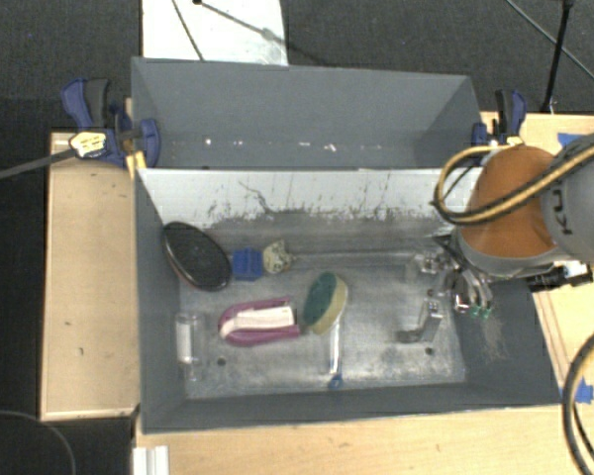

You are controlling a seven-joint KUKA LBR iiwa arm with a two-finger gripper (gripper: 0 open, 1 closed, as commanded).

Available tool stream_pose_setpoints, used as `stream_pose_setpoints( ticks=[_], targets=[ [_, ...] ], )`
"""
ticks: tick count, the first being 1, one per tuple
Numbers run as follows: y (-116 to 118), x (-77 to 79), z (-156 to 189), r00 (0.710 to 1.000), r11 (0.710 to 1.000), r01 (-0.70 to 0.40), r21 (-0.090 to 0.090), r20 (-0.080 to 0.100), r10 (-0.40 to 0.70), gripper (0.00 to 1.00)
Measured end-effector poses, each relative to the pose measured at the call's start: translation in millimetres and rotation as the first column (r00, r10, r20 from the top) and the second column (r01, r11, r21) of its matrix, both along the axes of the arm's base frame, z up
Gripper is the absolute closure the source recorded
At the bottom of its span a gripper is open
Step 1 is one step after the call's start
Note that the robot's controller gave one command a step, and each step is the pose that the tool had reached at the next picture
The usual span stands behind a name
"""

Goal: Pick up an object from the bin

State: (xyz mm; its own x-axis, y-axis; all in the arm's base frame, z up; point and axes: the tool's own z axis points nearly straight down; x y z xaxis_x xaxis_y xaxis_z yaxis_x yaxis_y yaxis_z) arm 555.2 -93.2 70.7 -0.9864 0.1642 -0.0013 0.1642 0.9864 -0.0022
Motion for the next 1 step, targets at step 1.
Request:
stream_pose_setpoints(
  ticks=[1],
  targets=[
    [95.5,-10.7,-0.4,0.993,0.993,-0.118,0.007,-0.001,0.118,0.00]
  ],
)
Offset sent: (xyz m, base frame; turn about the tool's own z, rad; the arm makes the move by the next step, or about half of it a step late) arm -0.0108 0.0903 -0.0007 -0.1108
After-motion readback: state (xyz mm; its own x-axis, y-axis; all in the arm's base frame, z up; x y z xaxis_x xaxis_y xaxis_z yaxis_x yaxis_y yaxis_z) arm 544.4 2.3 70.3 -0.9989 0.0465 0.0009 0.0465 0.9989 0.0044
